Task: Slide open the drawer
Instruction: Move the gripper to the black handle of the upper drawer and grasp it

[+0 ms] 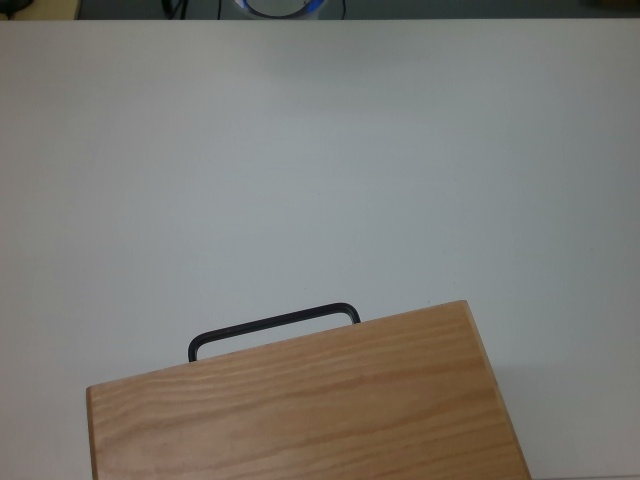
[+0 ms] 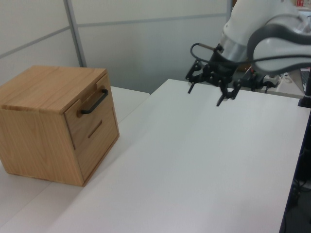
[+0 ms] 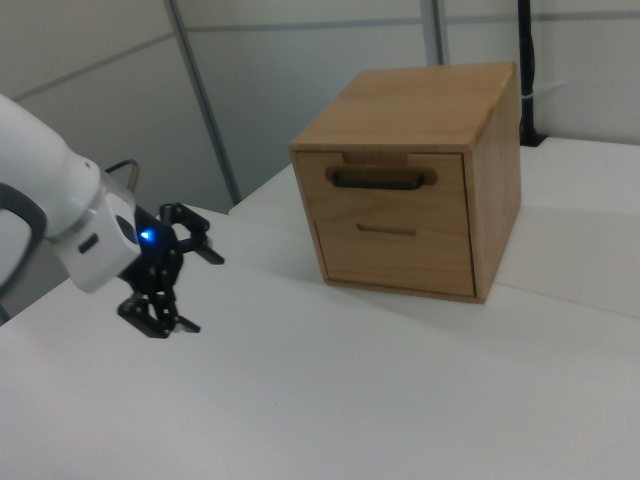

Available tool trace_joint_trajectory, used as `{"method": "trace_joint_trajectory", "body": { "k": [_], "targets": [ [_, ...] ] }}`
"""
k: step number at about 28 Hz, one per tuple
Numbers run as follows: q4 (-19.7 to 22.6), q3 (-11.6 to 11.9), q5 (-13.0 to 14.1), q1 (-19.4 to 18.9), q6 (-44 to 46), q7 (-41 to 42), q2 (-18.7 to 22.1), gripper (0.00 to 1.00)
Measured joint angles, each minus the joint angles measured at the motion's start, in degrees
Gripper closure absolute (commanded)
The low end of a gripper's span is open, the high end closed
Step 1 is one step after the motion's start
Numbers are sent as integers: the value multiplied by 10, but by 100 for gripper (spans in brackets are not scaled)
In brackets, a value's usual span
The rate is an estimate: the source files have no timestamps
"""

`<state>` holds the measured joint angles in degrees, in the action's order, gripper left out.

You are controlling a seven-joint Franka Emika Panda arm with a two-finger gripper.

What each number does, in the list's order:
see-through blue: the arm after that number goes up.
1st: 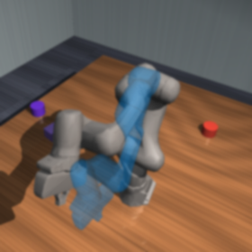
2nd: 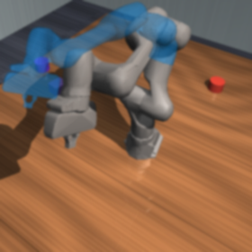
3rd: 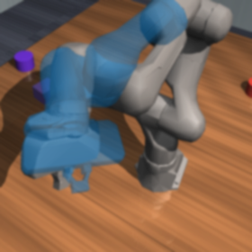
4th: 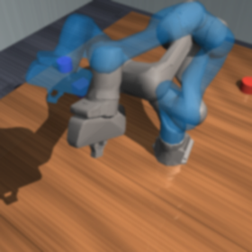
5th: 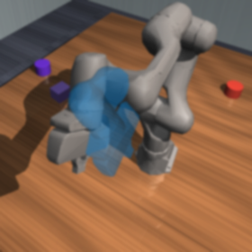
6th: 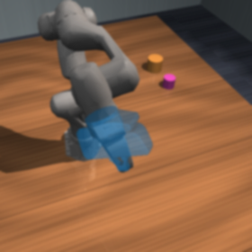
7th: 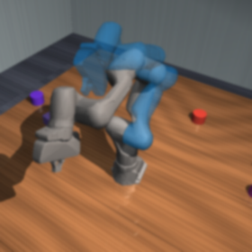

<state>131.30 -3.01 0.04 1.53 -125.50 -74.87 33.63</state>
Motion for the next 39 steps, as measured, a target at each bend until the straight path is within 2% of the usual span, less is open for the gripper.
{"method": "trace_joint_trajectory", "body": {
  "k": [7,14,19,25,33,39],
  "targets": [
    [14,0,0,2,-158,-57,-68,0],
    [-15,0,0,4,-302,-88,-165,0],
    [-86,0,0,5,-341,-94,-250,0],
    [-217,0,6,4,-350,-96,-367,0],
    [-351,-12,6,-2,-351,-96,-495,0],
    [-422,-31,-21,-4,-360,-94,-568,0]
  ]
}}
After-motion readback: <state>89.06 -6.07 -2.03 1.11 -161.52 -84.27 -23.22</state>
